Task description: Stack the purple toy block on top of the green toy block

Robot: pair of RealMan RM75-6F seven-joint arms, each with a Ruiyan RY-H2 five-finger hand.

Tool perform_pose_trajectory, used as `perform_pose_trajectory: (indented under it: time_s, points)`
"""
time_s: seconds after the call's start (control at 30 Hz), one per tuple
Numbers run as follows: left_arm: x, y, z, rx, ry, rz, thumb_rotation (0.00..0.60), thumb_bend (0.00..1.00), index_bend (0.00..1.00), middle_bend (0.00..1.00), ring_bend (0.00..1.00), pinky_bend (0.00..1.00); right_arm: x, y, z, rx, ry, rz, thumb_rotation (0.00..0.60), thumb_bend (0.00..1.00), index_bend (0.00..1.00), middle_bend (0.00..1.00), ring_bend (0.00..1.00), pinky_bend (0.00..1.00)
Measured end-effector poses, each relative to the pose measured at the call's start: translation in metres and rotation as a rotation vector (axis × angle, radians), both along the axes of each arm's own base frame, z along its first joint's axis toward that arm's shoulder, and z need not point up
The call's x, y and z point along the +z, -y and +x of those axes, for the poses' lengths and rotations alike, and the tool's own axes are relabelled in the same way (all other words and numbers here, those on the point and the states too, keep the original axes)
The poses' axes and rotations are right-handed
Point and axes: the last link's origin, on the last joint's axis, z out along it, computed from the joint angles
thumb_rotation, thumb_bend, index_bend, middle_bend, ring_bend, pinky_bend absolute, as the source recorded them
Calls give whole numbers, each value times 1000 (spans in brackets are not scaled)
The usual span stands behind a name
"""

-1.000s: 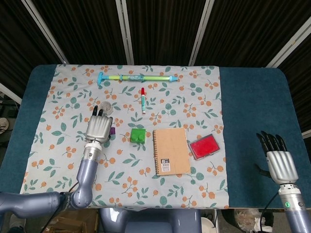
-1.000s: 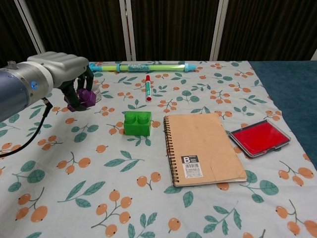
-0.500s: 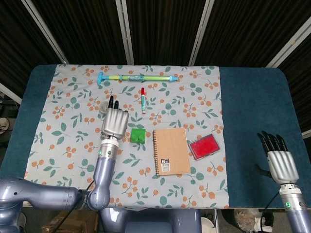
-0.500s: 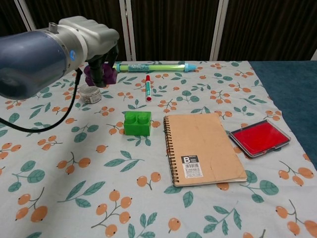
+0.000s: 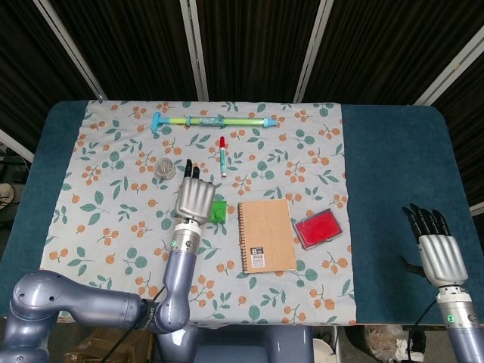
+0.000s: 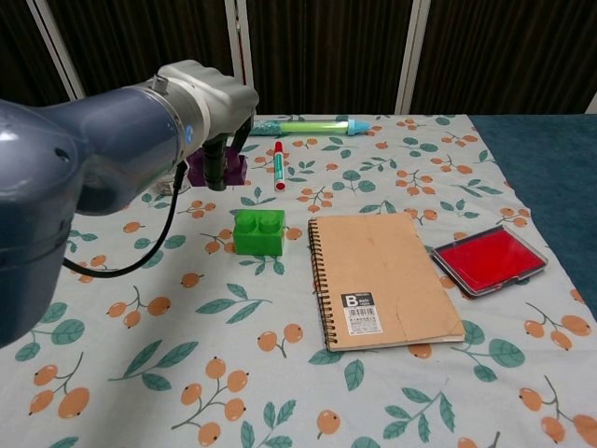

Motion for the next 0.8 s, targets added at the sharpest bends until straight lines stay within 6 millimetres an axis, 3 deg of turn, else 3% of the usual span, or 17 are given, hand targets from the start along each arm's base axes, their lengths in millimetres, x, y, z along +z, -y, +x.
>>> perform_pose_trajectory:
  time_s: [0.3,0.8]
  points:
    - [-14,2,5,-20,-12,-7,600,345,601,543,155,0,1,0,-1,-4,-1,-4,600,223,19,63,88,0]
    - [-40,3,-2,-16,-11,-20,600,345,602,543,155,0,1,1,-2,-9,-2,-6,600,223,19,63,88,0]
